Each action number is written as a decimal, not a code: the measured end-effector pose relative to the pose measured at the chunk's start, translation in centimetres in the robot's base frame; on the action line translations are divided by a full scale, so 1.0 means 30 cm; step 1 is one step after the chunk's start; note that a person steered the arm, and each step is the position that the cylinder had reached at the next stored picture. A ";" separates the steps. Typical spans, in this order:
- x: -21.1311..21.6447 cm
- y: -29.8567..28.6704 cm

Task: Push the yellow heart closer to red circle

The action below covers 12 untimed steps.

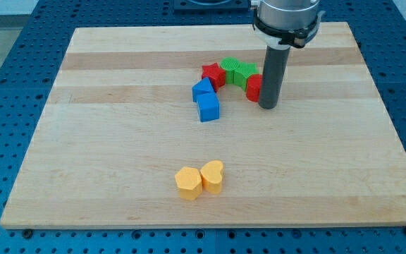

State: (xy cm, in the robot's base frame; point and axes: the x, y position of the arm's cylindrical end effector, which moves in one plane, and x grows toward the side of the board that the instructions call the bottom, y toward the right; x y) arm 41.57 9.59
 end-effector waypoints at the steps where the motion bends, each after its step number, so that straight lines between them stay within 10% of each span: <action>1: 0.079 0.004; 6: 0.631 -0.271; 12: 0.371 -0.254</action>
State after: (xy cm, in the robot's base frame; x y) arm 52.71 1.97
